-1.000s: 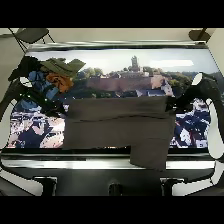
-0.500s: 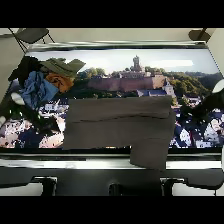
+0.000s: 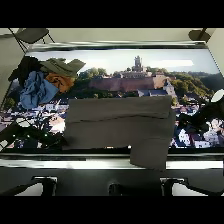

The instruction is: Fold the shirts.

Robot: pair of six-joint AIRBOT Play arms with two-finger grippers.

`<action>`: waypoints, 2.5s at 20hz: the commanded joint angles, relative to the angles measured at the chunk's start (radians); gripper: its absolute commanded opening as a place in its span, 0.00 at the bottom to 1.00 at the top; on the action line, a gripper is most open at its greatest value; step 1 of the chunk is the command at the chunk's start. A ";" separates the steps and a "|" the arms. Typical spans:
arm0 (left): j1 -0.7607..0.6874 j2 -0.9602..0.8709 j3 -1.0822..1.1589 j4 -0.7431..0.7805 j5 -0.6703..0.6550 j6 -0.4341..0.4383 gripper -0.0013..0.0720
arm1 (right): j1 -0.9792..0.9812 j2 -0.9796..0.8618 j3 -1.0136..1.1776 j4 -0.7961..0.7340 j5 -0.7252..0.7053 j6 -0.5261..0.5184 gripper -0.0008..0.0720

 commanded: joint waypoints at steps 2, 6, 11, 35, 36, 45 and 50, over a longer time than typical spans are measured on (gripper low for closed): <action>-0.030 0.006 -0.018 -0.033 0.109 -0.011 0.33 | 0.000 0.013 -0.008 -0.006 0.000 -0.014 0.68; -0.035 0.006 -0.017 -0.033 0.107 -0.007 0.07 | 0.000 0.101 -0.210 -0.003 -0.031 -0.037 0.68; -0.035 0.007 -0.017 -0.033 0.103 0.011 0.07 | 0.000 0.206 -0.474 0.108 -0.150 -0.149 0.68; -0.069 0.024 0.426 -0.048 0.053 -0.080 0.06 | 0.010 0.276 -0.181 0.334 -0.433 -0.177 0.08; -0.069 -0.021 0.472 -0.048 0.053 -0.081 0.06 | 0.018 0.230 -0.132 0.340 -0.464 -0.169 0.08; -0.075 -0.370 0.755 -0.048 0.052 -0.178 0.06 | 0.133 -0.115 0.078 0.335 -0.678 0.040 0.08; -0.078 -0.497 0.761 -0.047 0.009 -0.211 0.06 | 0.132 -0.217 0.078 0.399 -0.708 0.024 0.08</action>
